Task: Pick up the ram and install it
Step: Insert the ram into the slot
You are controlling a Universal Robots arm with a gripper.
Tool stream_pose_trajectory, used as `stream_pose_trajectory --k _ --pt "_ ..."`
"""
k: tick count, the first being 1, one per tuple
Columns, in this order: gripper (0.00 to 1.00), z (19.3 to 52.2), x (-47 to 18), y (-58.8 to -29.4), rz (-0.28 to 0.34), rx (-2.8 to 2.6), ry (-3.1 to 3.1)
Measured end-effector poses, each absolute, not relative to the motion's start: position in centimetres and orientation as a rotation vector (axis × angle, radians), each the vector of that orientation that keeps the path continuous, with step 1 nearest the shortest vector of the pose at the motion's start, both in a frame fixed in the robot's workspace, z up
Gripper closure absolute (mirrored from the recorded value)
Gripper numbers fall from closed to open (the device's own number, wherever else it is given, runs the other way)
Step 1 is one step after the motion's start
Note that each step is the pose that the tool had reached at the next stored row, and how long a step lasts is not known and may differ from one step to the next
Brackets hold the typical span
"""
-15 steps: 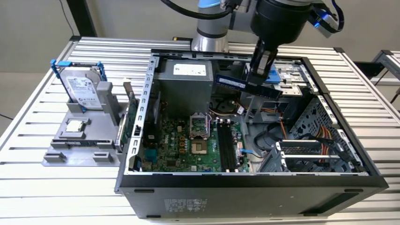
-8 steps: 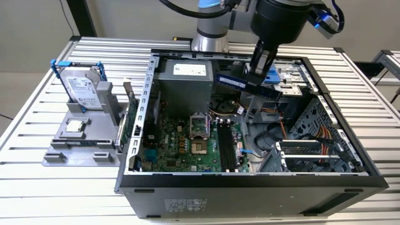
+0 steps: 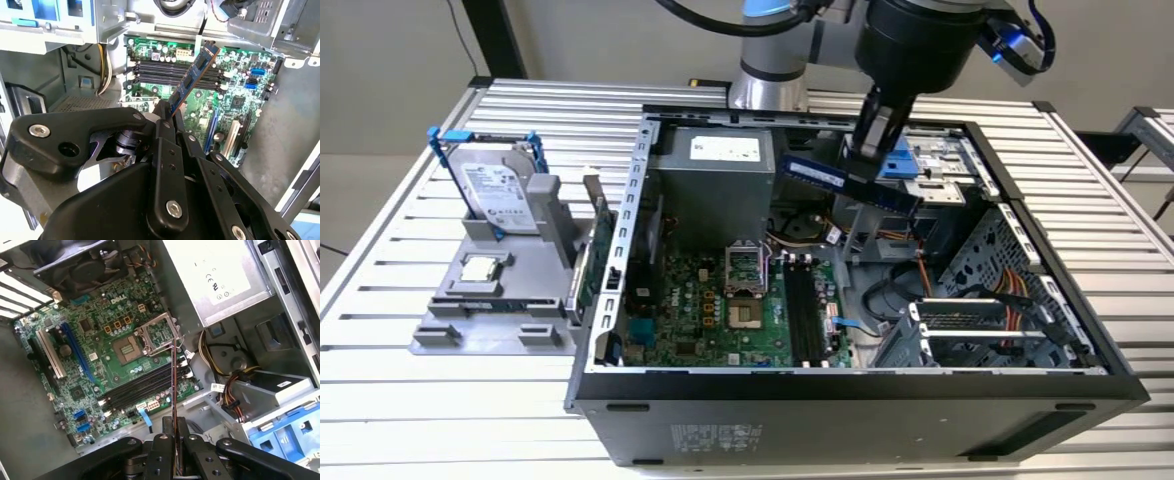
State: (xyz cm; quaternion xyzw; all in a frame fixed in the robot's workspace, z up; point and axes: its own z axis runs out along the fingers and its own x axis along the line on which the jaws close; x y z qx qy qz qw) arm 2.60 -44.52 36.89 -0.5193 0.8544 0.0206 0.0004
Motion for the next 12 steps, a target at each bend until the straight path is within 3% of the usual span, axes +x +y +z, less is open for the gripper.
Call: stream_pose_trajectory --k 12 --pt "1.00 36.89 2.60 -44.52 0.064 -1.523 2.744"
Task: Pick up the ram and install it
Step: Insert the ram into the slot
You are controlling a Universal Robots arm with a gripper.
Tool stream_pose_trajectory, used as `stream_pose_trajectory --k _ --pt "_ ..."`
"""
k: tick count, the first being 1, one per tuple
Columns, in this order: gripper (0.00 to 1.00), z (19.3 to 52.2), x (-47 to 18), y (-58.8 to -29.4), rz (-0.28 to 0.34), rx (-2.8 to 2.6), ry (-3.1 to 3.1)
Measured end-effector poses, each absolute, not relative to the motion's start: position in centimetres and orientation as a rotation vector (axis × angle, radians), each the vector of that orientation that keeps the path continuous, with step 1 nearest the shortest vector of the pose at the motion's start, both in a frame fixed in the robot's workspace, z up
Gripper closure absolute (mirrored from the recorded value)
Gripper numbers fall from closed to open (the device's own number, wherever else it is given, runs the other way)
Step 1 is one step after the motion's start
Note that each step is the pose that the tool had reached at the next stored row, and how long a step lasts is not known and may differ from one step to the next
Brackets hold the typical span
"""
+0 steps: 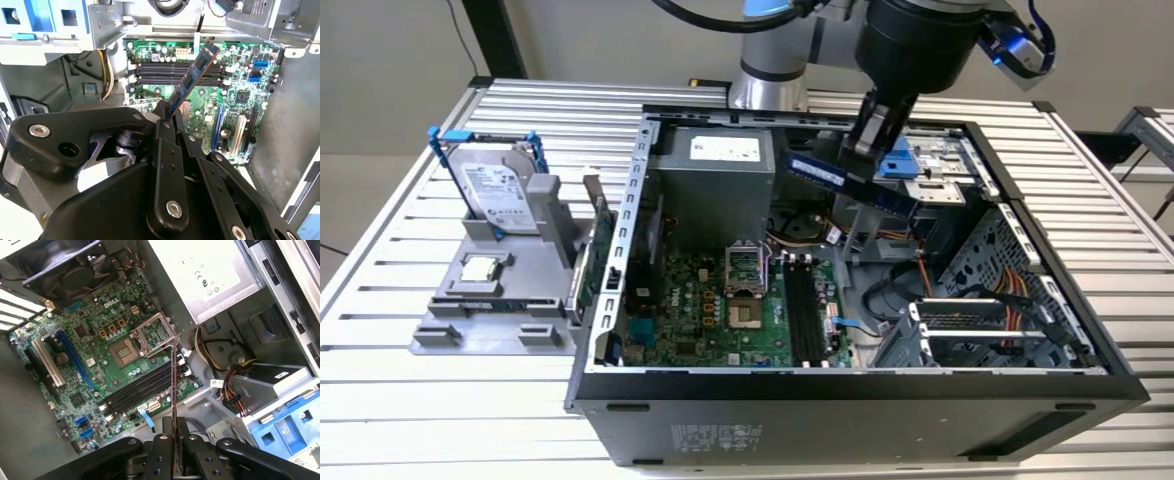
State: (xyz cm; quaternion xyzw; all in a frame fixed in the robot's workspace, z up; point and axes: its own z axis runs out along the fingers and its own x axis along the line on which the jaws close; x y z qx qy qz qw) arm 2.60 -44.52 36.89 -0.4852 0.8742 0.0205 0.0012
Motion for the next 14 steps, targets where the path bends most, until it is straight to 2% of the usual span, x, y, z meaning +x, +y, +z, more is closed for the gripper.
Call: stream_pose_trajectory --k 14 --pt "1.00 36.89 2.60 -44.52 0.064 -1.372 2.820"
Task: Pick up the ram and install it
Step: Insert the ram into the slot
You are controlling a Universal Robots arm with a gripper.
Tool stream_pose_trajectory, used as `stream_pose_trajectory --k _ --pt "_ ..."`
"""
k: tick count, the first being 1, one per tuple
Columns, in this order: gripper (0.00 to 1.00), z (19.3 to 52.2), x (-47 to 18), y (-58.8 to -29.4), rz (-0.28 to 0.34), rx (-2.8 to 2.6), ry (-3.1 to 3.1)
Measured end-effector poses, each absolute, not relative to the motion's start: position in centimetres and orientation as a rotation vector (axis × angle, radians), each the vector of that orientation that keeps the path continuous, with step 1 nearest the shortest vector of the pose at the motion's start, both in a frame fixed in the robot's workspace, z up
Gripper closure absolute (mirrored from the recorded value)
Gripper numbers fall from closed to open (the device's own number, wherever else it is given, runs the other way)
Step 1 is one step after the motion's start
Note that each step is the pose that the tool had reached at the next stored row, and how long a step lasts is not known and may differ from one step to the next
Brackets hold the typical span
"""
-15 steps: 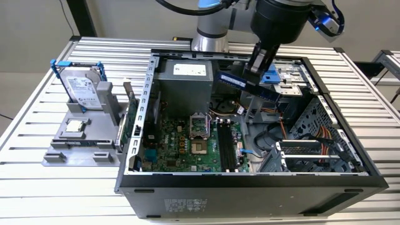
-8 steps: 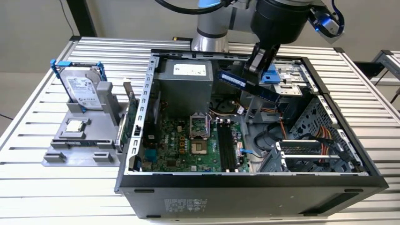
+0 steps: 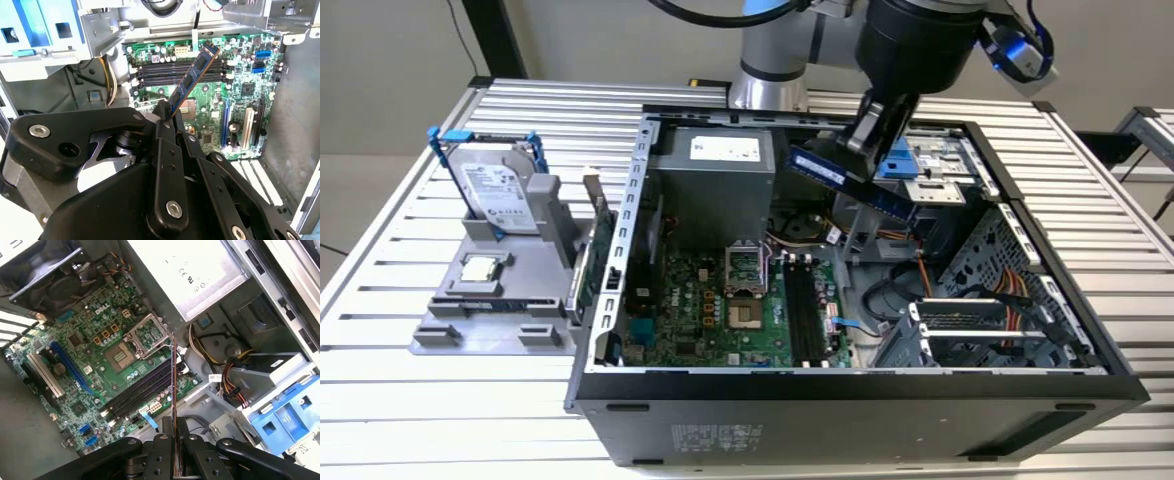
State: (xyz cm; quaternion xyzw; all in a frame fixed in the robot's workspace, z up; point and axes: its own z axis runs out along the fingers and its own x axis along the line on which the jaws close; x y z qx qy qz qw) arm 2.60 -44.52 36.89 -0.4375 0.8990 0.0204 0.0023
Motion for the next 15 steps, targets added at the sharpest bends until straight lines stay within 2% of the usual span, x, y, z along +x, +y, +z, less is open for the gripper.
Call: stream_pose_trajectory --k 15 --pt "1.00 36.89 2.60 -44.53 0.063 -1.185 2.901"
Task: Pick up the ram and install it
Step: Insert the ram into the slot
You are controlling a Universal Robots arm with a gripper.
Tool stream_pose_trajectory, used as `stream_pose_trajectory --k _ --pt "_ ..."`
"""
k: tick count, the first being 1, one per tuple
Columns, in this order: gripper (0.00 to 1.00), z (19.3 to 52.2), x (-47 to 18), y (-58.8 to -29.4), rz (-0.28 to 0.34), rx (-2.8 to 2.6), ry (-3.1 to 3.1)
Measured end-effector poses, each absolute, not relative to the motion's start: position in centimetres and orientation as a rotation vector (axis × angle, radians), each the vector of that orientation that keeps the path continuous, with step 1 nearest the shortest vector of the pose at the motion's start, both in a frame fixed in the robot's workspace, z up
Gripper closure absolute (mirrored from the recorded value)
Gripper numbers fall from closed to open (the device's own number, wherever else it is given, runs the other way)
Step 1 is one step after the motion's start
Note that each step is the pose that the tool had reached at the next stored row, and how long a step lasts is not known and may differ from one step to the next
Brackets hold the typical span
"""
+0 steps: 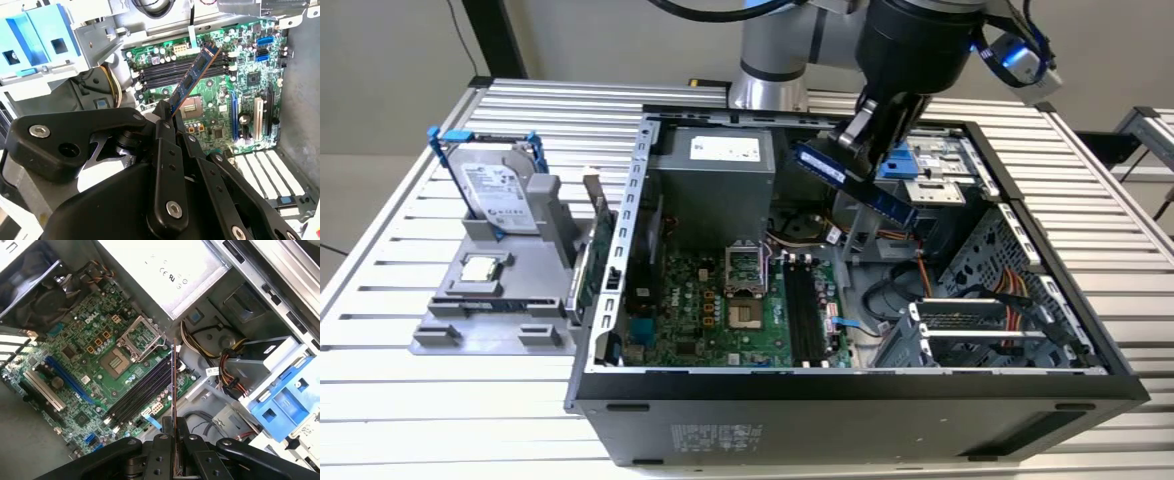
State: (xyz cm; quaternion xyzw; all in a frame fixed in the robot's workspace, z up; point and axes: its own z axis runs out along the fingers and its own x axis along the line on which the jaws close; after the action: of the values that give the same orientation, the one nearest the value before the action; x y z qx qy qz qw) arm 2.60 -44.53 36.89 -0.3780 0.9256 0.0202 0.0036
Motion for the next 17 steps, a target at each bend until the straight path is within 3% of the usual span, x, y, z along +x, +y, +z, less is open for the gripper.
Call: stream_pose_trajectory --k 17 --pt "1.00 36.89 2.60 -44.55 0.062 -0.971 2.977"
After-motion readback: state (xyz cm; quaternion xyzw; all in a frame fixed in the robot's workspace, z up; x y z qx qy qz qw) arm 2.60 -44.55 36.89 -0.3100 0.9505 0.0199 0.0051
